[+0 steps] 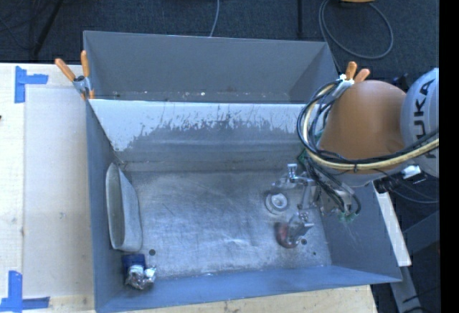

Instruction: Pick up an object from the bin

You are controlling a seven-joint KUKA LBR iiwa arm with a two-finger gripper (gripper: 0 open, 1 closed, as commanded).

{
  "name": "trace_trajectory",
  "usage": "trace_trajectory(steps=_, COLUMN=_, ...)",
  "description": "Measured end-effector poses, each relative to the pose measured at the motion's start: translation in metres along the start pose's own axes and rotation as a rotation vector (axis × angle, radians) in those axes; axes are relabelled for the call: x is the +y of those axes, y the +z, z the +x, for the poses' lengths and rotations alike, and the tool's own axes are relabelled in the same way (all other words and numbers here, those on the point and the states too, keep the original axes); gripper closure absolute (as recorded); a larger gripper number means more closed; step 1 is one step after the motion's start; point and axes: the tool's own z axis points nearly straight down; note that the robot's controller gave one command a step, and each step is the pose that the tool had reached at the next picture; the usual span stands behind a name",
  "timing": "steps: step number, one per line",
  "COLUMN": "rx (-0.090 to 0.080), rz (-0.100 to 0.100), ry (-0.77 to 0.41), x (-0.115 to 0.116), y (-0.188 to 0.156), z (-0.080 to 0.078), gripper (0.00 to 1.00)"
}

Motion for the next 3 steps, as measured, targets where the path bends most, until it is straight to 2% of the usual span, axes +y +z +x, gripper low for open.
trace_trajectory(steps=1, rx=-0.019, rz=-0.010, ry=0.152, x=-0.049, y=0.100, z=0.001, gripper=0.00)
trace_trajectory(steps=2, rx=-0.030, rz=-0.007, ry=0.152, x=-0.050, y=0.097, z=-0.001, gripper=1.00)
trace_trajectory(steps=3, rx=-0.007, rz=-0.002, ry=-0.268, x=-0.020, y=-0.100, z=-0.065, gripper=1.00)
